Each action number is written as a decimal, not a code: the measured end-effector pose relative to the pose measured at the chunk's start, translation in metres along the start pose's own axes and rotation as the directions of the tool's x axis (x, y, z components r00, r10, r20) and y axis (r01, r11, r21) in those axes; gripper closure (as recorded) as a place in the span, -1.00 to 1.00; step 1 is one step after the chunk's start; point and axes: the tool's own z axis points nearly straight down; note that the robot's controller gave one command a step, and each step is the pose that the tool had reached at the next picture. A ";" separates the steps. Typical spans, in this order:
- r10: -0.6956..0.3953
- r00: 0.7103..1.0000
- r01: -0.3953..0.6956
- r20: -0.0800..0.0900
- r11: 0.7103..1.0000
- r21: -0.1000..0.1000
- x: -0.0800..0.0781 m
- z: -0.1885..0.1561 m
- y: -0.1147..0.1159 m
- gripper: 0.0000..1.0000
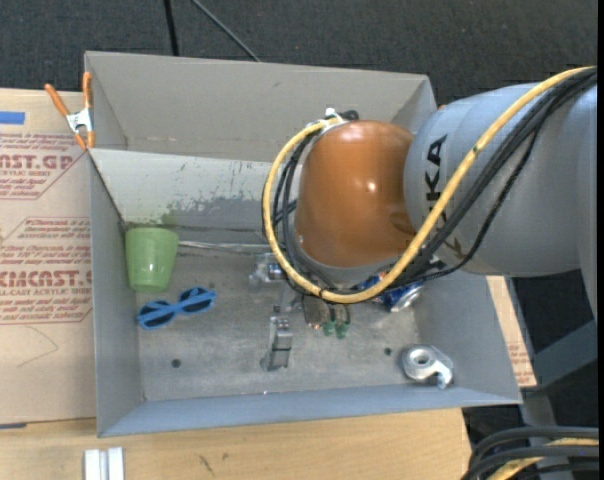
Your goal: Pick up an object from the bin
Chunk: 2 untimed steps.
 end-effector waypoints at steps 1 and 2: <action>0.293 0.956 -0.293 -0.003 0.956 0.002 -0.051 0.120 0.027 -1.00; 0.577 0.817 -0.577 0.000 0.817 0.001 -0.072 0.134 0.064 -1.00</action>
Offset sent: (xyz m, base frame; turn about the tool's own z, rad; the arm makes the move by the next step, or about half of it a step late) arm 0.0515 0.0260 -0.1158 0.2988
